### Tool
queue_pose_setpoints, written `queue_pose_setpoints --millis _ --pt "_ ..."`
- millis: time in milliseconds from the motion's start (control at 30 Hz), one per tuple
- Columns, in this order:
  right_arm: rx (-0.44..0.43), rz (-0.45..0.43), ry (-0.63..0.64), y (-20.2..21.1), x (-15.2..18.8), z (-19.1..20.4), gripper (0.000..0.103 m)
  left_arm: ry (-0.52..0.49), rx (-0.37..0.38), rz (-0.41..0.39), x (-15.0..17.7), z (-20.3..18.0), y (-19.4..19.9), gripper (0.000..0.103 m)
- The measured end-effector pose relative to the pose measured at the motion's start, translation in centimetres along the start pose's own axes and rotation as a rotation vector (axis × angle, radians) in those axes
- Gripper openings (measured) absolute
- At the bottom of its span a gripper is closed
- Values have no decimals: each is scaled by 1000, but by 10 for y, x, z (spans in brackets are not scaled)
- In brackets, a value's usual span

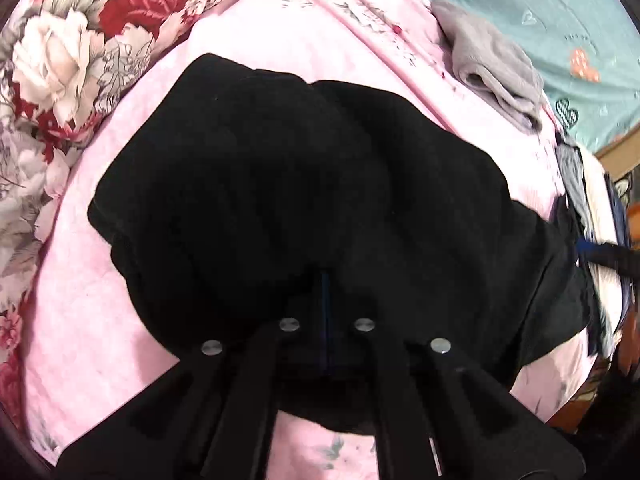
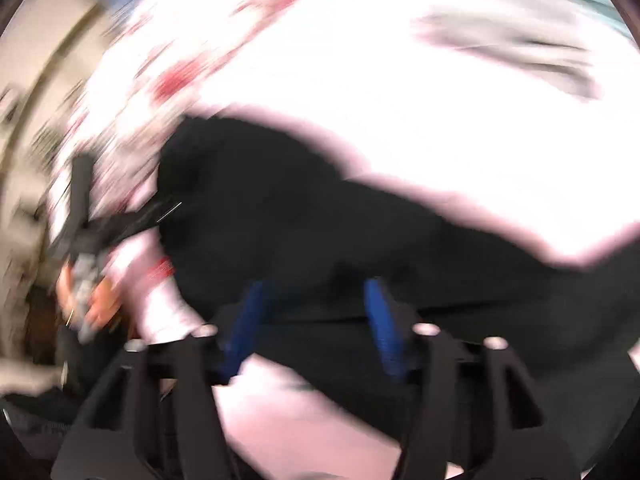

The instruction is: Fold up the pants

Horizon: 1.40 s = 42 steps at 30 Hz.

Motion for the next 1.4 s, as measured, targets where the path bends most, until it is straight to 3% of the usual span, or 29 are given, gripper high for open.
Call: queue_pose_setpoints --millis 133,233,467,633,667,700,733,900,1000,1100,1167,1233,1400 --pt "237 -2 -383 25 -57 -150 63 -6 -17 9 -4 0 -6 3" --pt "259 42 -547 21 -83 -209 63 -25 -37 9 -8 0 -9 3" --pt "296 128 -682 -11 -113 -251 62 -34 -5 14 -10 3 -10 3" --pt "383 156 -728 -35 -99 -266 61 -50 3 19 -10 3 -10 3" --pt "373 138 -719 -34 -95 -264 48 -49 5 19 -10 3 -9 3" --pt "360 123 -709 -37 -91 -256 17 -48 8 23 -11 3 -10 3" --pt "399 96 -680 -30 -87 -257 3 -47 8 23 -11 2 -10 3" --pt "298 -9 -682 23 -67 -268 4 -42 5 32 -11 2 -10 3" --pt "198 -128 -665 89 -37 -265 4 -46 -12 37 -12 1 -10 3" --pt "151 -227 -654 136 4 -267 4 -54 -41 37 -11 -2 -9 3" --pt "133 -286 -664 161 53 -282 4 -58 -60 38 -10 -4 -8 3" --pt "133 -297 -702 154 100 -296 4 -63 -83 37 -9 -6 -8 3" --pt "132 -180 -808 71 197 -341 4 -69 -138 42 -8 -10 -6 3"
Point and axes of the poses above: each gripper's, at about its wrist camera, not at the fingertips, and y roughly against the way its jaws point, z to its left, x to its underside, the point moved 6 cm from there along -y, roughly the way its jaws point, and after that the axes turned 11 degrees about -y, right-handed, at the moved point
